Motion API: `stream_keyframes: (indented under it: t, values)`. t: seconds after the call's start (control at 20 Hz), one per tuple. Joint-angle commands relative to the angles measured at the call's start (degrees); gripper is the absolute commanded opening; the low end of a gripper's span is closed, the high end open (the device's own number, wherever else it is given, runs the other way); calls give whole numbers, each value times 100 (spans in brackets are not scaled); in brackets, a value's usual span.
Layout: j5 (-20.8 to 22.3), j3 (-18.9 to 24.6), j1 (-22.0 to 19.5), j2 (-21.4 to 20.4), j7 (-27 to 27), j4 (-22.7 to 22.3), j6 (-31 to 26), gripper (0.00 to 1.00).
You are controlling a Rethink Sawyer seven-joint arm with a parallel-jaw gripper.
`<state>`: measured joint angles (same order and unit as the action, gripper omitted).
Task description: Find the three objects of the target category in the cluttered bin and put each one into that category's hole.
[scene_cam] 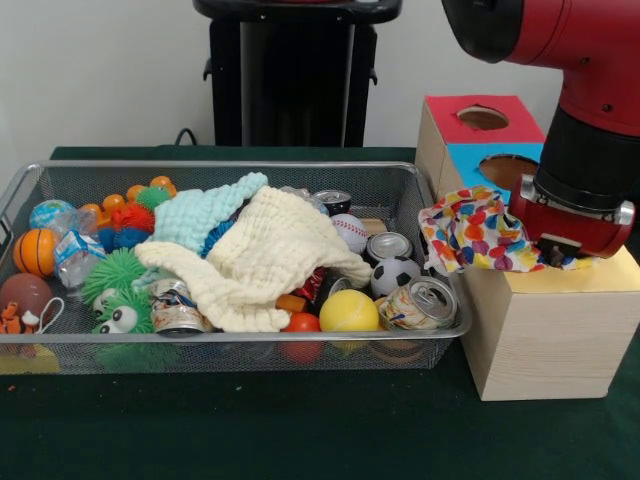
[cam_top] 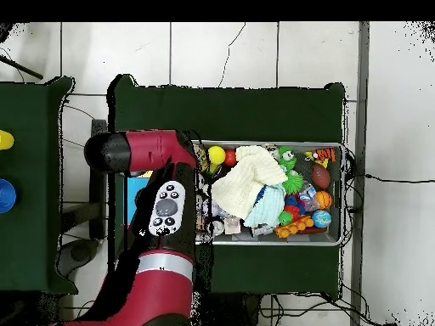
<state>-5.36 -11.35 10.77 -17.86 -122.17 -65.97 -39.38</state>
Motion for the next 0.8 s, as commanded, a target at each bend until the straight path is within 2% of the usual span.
stream_keyframes:
  t: [0.05,0.2,0.25,0.3,0.4,0.8]
  values:
    - [102,156,1,713,-1067,-470,596,100]
    - [177,106,38,727,-1021,-423,714,100]
    - [246,198,-37,720,-748,-349,707,100]
    - [105,301,-98,699,-754,-383,494,100]
    - [84,97,84,698,-1077,-404,515,100]
    - [46,62,116,715,-1072,-360,451,100]
